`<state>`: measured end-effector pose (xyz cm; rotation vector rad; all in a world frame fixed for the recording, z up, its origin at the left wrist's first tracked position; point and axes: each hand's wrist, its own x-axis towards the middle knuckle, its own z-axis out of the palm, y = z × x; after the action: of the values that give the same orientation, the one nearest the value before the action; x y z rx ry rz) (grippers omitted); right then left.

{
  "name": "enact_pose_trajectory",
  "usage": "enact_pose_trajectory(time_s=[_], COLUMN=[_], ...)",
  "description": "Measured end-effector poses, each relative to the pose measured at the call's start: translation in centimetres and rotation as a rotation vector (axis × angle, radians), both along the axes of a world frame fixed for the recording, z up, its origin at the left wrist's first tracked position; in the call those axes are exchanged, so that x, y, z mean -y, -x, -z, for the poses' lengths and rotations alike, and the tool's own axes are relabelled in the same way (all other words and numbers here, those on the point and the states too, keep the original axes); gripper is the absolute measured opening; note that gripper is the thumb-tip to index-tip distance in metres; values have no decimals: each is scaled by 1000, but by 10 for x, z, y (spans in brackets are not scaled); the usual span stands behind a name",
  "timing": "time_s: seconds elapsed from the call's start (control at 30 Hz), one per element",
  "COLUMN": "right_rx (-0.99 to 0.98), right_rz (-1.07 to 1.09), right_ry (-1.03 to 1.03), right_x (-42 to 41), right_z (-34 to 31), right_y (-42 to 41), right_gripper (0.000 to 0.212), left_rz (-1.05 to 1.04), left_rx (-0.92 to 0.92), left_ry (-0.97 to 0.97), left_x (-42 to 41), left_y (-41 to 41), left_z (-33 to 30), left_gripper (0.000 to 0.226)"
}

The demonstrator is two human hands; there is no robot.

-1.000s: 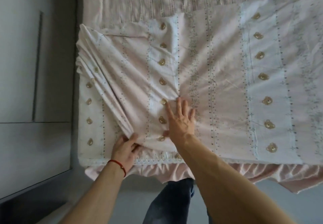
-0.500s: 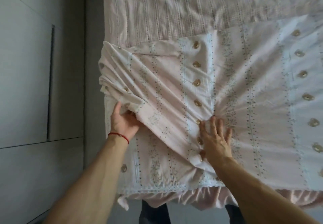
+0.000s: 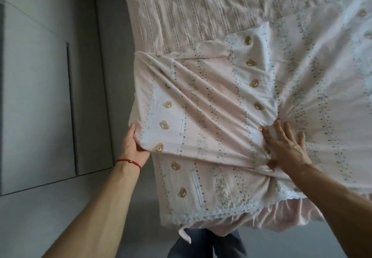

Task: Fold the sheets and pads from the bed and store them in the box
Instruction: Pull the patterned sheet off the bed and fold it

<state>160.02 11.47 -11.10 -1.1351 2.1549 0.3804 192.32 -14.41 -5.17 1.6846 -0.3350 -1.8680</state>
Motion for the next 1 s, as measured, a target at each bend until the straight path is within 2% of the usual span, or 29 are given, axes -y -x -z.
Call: enact_pose_trajectory(time_s=[0.17, 0.23, 0.3, 0.37, 0.4, 0.43, 0.5, 0.53, 0.6, 0.7, 0.83, 0.9, 1.0], right_rx=[-79, -53, 30, 155, 269, 480, 953, 1055, 1043, 966, 936, 858, 698], right_rz=[4, 36, 173, 563, 838, 1143, 1576, 1644, 1668, 1785, 1940, 1898, 1796], right_ry=[44, 81, 260, 578, 679, 683, 401, 260, 197, 356, 669, 800, 891], right_x=[-2, 1, -2, -11, -19, -25, -34, -37, -38, -29, -17, -18, -32], right_z=[-1, -9, -28, -59, -74, -87, -94, -90, -67, -47, -48, -54, -56], right_y=[-11, -18, -34, -74, -101, -130, -177, -194, -212, -233, -251, -261, -274], right_gripper=[126, 105, 78, 43, 25, 17, 26, 32, 43, 47, 28, 13, 15], left_rz=[-167, -230, -268, -263, -238, -222, -232, -237, -248, -266, -281, -285, -272], left_rx=[67, 58, 62, 68, 75, 99, 121, 131, 133, 110, 125, 118, 70], left_ry=[-49, -68, -104, -112, -115, -129, -145, -159, -174, -158, -133, -128, -128], left_x=[-63, -79, -91, -103, -109, -113, -117, -119, -119, -118, -128, -135, -148], left_y=[-65, -89, -106, -123, -132, -140, -148, -148, -146, -152, -167, -178, -193], left_z=[2, 1, 0, 3, 7, 13, 22, 25, 29, 33, 34, 35, 42], left_gripper=[27, 26, 23, 20, 22, 23, 19, 15, 10, 12, 14, 13, 10])
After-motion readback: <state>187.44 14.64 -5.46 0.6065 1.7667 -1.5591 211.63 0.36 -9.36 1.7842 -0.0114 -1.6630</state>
